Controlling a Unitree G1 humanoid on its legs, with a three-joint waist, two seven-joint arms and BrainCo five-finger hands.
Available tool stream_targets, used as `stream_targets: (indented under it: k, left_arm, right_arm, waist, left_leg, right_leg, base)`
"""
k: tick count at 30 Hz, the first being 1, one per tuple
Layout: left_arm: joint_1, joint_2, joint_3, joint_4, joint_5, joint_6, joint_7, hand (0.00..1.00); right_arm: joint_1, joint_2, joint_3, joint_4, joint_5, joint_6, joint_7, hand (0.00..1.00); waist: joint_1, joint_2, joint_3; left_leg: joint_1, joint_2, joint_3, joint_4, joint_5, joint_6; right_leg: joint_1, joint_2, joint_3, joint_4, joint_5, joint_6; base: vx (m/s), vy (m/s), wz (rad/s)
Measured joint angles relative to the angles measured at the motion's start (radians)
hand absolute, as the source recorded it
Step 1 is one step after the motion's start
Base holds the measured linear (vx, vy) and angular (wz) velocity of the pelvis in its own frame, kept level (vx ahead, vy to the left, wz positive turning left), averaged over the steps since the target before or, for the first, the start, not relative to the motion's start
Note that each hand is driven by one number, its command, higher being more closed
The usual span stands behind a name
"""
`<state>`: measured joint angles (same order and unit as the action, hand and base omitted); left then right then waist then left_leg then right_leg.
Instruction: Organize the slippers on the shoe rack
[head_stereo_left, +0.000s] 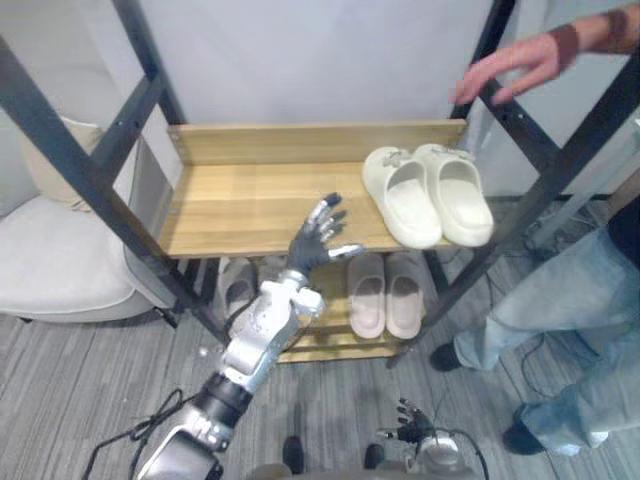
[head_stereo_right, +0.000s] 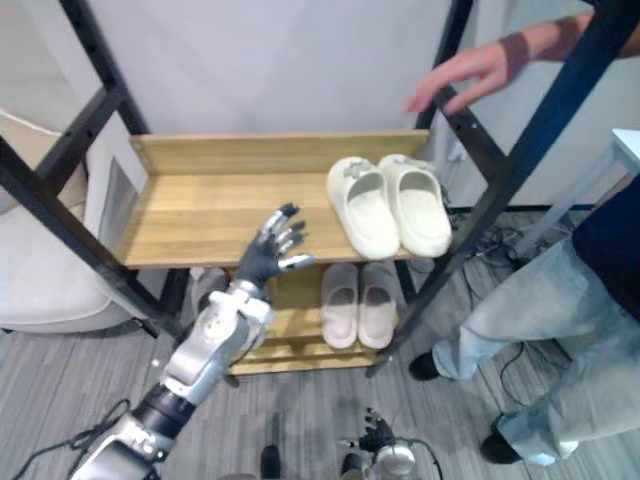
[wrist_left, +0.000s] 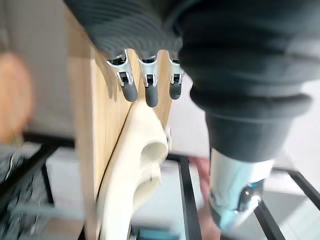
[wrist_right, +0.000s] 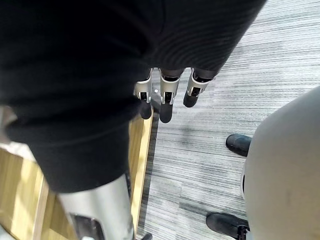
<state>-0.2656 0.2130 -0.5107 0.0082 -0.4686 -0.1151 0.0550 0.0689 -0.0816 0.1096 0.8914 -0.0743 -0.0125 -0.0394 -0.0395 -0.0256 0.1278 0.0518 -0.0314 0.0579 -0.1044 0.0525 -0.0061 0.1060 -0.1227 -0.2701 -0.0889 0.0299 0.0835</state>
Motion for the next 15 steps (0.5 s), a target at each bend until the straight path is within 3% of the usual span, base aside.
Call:
stream_targets:
  k: [8,15]
  left_arm:
    - [0.198,0.000,-0.108,-0.013,-0.036,0.021,-0.104,0.00]
    - [0.297,-0.003,-0.089,0.192,0.013,0.046,-0.128,0.00]
  right_arm:
    - [-0.009,-0.004,0.014,0.031,-0.002,-0.008,-0.002,0.00]
    - [-0.010,-0.003,0.021,0.045,-0.003,-0.009,-0.007,0.00]
  waist:
    - [0.018,0.000,-0.001]
    - [0.031,-0.004,-0.010]
  left_leg:
    - [0.001,0.003,-0.017,0.001,0.000,0.000]
    - [0.001,0.001,-0.033,0.001,0.000,0.000]
  right_leg:
    - [0.009,0.003,-0.021,0.000,-0.008,-0.006]
    - [0.016,0.003,-0.033,0.000,-0.012,-0.004]
  base:
    - [0.00,-0.019,0.06]
    - [-0.02,-0.009,0.06]
